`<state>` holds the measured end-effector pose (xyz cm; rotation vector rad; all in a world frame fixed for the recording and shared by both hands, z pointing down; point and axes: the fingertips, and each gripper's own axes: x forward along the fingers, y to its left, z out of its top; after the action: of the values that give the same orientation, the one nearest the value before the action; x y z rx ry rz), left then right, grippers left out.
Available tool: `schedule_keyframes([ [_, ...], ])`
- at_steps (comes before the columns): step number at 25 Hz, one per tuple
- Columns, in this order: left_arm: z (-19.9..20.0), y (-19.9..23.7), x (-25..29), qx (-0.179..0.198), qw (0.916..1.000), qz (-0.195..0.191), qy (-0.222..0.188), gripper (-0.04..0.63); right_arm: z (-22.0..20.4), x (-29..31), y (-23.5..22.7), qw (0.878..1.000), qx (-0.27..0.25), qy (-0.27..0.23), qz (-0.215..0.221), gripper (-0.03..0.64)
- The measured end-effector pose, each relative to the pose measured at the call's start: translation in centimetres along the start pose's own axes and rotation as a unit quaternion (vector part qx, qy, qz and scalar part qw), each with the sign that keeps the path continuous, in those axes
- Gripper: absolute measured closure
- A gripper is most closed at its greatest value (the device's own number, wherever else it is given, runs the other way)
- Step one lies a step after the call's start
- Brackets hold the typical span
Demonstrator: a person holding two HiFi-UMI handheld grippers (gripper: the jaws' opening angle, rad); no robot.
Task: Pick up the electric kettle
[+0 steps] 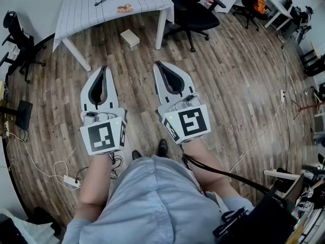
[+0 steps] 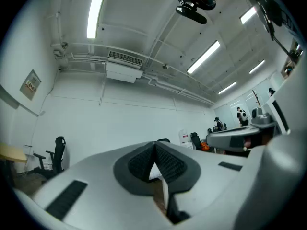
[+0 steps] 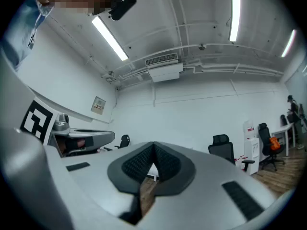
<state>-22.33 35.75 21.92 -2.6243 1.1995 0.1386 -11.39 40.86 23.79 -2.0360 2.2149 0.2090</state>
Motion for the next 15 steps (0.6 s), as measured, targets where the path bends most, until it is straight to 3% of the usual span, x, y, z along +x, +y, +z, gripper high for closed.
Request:
schedule_keyframes([
  [15, -0.5, -2.8, 2.1, 0.000, 0.9999, 0.015, 0.001, 0.595, -0.4, -0.3, -3.3, 1.000, 0.009, 0.006, 0.025, 0.615],
])
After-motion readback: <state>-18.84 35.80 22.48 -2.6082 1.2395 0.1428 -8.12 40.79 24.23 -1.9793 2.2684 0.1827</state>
